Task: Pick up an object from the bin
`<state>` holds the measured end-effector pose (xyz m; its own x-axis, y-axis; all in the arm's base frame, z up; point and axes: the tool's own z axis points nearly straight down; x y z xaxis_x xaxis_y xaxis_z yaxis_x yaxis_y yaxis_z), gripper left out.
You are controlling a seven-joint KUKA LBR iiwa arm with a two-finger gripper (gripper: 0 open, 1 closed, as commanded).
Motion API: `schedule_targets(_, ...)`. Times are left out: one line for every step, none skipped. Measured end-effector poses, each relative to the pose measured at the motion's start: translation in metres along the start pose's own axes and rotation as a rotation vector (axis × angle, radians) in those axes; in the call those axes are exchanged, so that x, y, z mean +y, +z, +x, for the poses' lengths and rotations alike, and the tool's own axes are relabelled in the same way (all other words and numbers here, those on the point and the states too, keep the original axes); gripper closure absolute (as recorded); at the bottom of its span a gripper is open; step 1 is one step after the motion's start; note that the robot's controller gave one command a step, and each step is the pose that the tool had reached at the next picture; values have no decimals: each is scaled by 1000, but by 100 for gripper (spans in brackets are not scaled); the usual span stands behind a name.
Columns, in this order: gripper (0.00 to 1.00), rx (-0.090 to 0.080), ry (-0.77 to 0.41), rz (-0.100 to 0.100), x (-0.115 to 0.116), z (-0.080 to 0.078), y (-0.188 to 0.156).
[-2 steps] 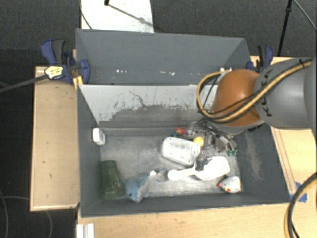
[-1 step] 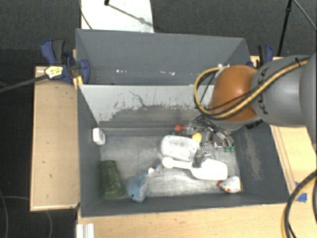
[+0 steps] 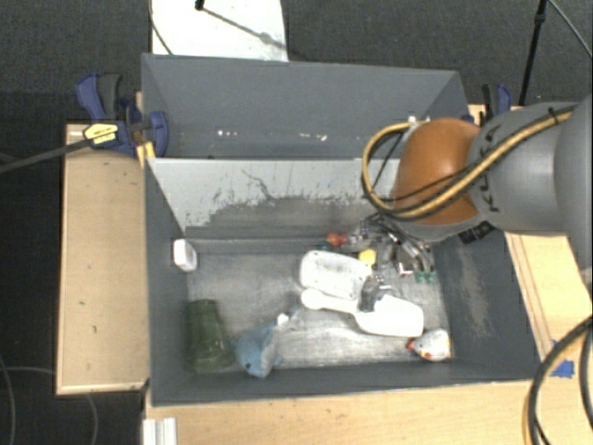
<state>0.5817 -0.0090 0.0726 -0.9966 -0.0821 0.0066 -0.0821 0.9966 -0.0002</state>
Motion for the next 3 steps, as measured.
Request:
schedule_targets(0, 3, 43, 5, 13, -1, 0)
schedule_targets(0, -7, 151, -1, 37, 14, -14)
schedule_targets(0, -7, 168, -4, 5, 15, -9)
